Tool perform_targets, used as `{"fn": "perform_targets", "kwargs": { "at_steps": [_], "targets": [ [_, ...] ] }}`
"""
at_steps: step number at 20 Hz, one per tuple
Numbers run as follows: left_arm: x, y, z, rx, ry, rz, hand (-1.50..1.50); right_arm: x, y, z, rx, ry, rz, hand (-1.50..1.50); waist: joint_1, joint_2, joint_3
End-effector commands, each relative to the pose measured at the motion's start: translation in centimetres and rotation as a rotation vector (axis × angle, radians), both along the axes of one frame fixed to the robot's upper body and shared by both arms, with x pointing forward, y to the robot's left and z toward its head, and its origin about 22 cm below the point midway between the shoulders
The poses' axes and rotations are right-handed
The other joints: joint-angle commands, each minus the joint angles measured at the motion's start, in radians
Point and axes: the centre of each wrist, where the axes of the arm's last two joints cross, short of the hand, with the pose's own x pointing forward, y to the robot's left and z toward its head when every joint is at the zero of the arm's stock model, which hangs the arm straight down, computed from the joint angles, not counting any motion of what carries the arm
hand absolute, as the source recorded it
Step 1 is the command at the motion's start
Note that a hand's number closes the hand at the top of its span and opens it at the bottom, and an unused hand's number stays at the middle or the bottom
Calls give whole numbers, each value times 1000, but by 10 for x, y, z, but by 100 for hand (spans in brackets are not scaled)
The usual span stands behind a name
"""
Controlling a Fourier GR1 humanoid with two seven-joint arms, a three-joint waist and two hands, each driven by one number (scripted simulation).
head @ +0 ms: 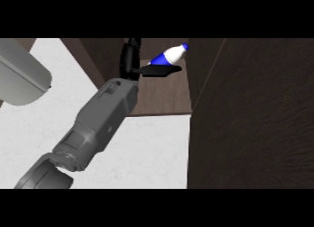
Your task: Pick up the bottled water, place it into the cabinet and close the cabinet
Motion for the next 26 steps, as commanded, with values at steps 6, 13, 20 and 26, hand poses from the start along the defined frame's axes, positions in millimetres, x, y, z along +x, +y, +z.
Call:
{"fn": "perform_targets", "kwargs": {
  "at_steps": [6,13,20,26],
  "targets": [
    [-29,-7,-23,-107,22,-109,-150,-3,8,23,20,-18,0,-150,6,-9,0],
    [-74,-18,-37,-238,20,-306,-150,-5,15,26,17,-10,-36,-150,35,-16,0],
    [-130,-6,-47,-290,-22,-392,-150,-12,9,22,-21,-4,-29,-150,47,-19,1],
    [-154,19,-29,-293,1,-422,150,-3,3,28,-86,-17,122,-150,47,-13,1]
  ]
}}
